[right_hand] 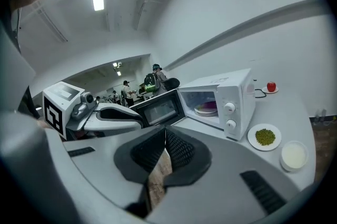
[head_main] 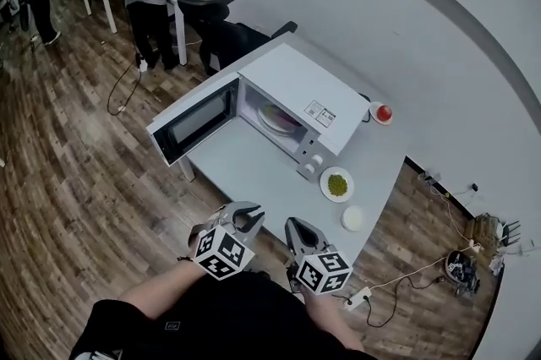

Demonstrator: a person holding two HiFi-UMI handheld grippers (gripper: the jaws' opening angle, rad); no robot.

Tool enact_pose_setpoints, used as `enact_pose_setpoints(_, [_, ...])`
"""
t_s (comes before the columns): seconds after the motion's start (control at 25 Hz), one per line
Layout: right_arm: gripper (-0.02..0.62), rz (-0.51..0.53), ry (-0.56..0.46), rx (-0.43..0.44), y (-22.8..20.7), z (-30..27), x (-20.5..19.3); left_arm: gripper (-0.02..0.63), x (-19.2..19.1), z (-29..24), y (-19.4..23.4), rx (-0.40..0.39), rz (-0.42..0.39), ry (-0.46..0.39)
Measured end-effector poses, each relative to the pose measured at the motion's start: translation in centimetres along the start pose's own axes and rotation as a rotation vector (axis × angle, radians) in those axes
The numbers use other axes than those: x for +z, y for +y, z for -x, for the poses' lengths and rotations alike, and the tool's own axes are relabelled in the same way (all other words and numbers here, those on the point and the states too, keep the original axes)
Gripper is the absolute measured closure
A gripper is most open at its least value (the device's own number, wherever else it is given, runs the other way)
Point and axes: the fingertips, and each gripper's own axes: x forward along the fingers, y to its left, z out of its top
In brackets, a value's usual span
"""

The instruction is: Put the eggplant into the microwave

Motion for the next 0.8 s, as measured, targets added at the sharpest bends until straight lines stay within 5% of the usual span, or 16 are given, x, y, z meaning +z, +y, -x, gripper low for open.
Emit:
enact_pose_setpoints(0.44, [0.58, -0.05, -0.08, 0.055, -0.7, 5.2, 3.0, 0.545, 4.2, 2.4, -2.9, -0.055, 0.275, -0.093])
enact_pose_setpoints(0.8, [0.58, 0.032, -0.201, 0.104, 1.5, 7.5, 7.8, 0.546, 8.7, 6.2, -0.3, -0.033, 0.35, -0.243])
